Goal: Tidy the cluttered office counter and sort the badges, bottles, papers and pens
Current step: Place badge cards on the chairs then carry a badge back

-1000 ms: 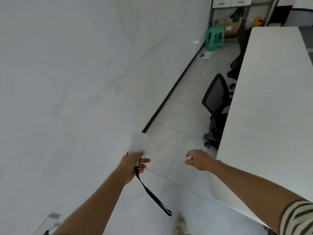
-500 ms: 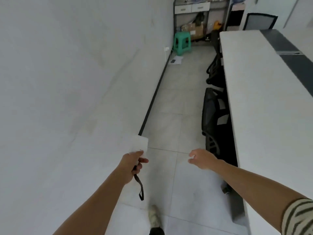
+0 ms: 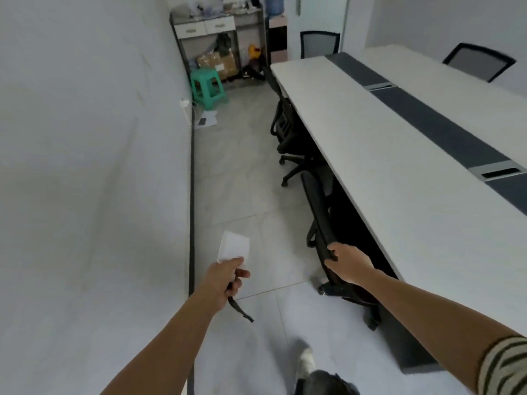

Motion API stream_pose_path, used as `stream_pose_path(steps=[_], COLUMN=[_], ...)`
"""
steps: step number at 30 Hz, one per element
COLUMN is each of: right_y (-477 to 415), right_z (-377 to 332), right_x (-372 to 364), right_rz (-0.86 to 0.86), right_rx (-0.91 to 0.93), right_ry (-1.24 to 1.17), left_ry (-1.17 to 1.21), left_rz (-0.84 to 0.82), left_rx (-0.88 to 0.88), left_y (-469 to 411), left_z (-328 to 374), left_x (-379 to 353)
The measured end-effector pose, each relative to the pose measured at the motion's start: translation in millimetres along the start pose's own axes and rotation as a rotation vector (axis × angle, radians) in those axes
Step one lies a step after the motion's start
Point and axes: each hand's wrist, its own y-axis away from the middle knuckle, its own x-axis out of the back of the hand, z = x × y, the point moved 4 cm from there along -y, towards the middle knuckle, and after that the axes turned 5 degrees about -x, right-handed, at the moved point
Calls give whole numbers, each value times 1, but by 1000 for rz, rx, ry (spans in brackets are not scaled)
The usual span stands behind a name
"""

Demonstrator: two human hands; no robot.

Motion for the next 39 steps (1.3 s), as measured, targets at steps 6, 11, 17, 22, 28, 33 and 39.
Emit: stream_pose_path(steps=[6, 11, 17, 22, 28, 33, 39], right_y=[-99, -173, -196, -185, -138, -93, -31], right_z=[-16, -29, -43, -60, -95, -129, -155], right_x=[5, -10, -19, -32, -79, -120, -165], right_rz=[28, -74, -75, -59, -61, -101, -195], right_rx=[-168, -379, -527, -557, -630, -645, -649], right_ry=[-85, -208, -24, 5, 13, -51, -156], left_ry=[-85, -149, -181, -249, -443, -587, -747], left_rz=[-94, -124, -184, -315, -503, -586, -560], left_rx=[38, 64, 84, 90, 102, 151, 197], left_y=[-100, -182, -254, -300, -326, -329, -328], left_z=[52, 102, 140, 152, 145, 113, 77], left_x=[-8, -7, -17, -49, -78, -70, -53])
